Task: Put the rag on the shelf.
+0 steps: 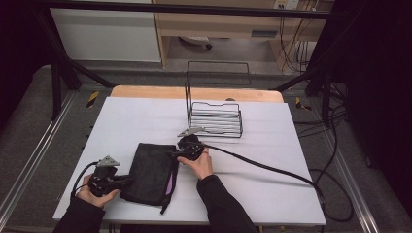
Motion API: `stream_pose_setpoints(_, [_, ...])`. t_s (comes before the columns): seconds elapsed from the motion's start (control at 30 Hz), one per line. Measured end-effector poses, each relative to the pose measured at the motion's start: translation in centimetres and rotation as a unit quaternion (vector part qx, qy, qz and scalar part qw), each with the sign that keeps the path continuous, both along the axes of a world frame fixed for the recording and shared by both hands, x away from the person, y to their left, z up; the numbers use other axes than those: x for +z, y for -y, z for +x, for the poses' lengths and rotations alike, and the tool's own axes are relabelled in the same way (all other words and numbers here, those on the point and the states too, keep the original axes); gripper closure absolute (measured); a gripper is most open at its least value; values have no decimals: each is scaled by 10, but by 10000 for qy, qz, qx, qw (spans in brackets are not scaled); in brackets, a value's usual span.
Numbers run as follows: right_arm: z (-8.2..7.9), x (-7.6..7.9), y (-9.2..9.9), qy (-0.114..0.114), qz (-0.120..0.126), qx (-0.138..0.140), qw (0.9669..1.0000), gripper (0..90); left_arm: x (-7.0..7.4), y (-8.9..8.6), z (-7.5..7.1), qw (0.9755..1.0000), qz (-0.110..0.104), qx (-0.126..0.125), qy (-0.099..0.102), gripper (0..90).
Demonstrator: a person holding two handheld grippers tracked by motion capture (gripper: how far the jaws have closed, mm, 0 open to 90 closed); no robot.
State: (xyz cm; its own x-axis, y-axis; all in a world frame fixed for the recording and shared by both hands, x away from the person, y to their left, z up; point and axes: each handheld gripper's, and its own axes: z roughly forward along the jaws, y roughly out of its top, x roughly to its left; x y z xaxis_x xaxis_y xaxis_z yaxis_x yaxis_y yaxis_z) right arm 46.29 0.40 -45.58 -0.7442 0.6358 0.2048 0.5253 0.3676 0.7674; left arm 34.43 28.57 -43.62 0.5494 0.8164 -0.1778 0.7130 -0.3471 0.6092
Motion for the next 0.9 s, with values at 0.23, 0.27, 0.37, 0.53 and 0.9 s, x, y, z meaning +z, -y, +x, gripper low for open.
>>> stream_pose_setpoints(0.23, [2,-3,0,-320,123,125,9993,600,0,1,0,10000,7,-48,-12,803])
stream_pose_setpoints(0.27, [2,-2,0,-441,151,135,9988,658,0,1,0,10000,3,-43,-16,824])
stream_pose_setpoints(0.37, [1,0,1,-495,165,159,9985,756,1,0,1,10000,-21,-30,-28,843])
stream_pose_setpoints(0.53, [-5,7,3,-499,124,61,9987,791,1,-1,1,10000,-81,-22,-50,858])
stream_pose_setpoints(0.9, [-21,21,19,-533,158,-148,9983,800,2,3,2,9997,-230,-99,-79,869])
